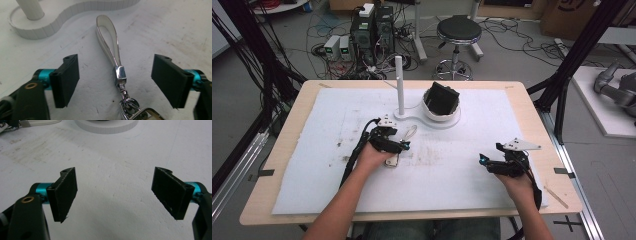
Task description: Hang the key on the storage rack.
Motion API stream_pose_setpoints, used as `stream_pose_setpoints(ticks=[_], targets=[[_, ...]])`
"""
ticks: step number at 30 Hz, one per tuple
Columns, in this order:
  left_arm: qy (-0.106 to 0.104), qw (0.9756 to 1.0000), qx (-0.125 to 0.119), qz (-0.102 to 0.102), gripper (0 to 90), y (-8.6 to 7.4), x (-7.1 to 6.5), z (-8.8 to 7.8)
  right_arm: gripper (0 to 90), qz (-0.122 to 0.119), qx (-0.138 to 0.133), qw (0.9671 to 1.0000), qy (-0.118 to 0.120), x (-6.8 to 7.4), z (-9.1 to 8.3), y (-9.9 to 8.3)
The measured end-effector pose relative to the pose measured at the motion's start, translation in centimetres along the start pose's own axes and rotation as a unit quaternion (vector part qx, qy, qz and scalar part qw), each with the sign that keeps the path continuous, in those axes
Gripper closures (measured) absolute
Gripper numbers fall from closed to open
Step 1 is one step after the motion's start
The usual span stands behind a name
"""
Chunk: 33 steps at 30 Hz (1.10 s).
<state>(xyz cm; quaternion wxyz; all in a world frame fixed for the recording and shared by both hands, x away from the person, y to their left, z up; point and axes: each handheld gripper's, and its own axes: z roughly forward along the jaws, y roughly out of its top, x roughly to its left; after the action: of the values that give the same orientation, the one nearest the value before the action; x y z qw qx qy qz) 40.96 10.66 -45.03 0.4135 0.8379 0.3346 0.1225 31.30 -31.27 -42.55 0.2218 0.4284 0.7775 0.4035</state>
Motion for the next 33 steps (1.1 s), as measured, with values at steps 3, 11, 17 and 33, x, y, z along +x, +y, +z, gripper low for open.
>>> stream_pose_setpoints(ticks=[3, 11, 17, 33], targets=[[0.023, 0.9994, 0.016, 0.017, 34.0, 0.0, -0.2, 0.2, 21.0, -0.002, 0.001, 1.0, 0.001, 0.0, 0.0, -0.1], [0.014, 0.9975, 0.022, 0.065, 72.0, 0.1, -1.4, 0.0, 21.1, -0.007, 0.003, 1.0, 0.004, 0.4, 0.2, 0.1], [0.007, 0.9975, 0.014, 0.069, 81.3, -0.1, -1.5, -0.1, 21.1, -0.008, 0.007, 0.9999, 0.011, 0.7, 0.6, 0.3], [0.035, 0.9936, -0.101, 0.035, 81.4, 1.0, -0.8, -6.8, 21.1, -0.019, 0.003, 0.9995, 0.026, 1.1, 2.0, 1.3]])
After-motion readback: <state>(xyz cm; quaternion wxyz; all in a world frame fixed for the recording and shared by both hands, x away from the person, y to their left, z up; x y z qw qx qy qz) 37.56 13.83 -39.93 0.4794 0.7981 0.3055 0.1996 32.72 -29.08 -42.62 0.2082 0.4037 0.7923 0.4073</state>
